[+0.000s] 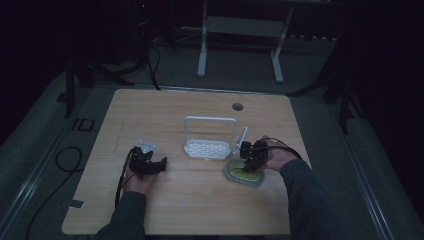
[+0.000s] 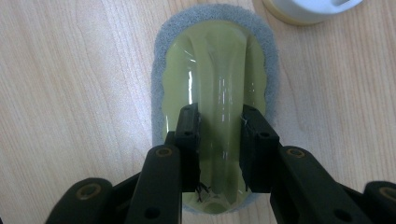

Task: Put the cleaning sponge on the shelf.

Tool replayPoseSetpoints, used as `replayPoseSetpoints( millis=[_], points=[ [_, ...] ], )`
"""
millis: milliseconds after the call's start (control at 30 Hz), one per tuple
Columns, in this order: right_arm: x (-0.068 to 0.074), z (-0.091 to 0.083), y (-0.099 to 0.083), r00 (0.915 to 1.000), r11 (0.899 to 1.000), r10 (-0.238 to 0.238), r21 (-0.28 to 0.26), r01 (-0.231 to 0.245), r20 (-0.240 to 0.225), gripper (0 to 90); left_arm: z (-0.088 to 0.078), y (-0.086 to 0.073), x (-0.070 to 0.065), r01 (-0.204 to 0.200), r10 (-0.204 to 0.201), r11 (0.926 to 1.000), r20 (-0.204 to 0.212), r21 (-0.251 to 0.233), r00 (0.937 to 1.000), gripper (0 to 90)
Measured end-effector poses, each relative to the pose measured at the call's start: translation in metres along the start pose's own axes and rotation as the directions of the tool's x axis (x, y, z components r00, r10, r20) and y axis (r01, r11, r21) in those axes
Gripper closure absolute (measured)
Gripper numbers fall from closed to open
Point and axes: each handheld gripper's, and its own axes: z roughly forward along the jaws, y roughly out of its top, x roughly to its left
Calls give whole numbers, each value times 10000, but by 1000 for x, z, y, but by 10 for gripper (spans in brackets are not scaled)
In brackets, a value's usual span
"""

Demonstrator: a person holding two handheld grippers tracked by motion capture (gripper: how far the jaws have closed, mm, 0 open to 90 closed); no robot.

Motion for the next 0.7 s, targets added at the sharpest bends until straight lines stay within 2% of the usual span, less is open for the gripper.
replayPoseSetpoints(
  millis=[333, 533, 700],
  points=[
    [2, -6, 1, 9999, 9999, -80, -114, 81, 75, 715, 0, 0, 0, 3, -3, 10000, -1, -1, 10000, 234],
    [7, -11, 10, 9989, 9991, -412, -66, 414, 216, 715, 0, 0, 0, 10, -10, 10000, 5, -5, 10000, 234],
    [9, -15, 17, 9981, 9986, -513, -103, 517, 326, 715, 0, 0, 0, 12, -12, 10000, 0, -9, 10000, 234]
  ],
)
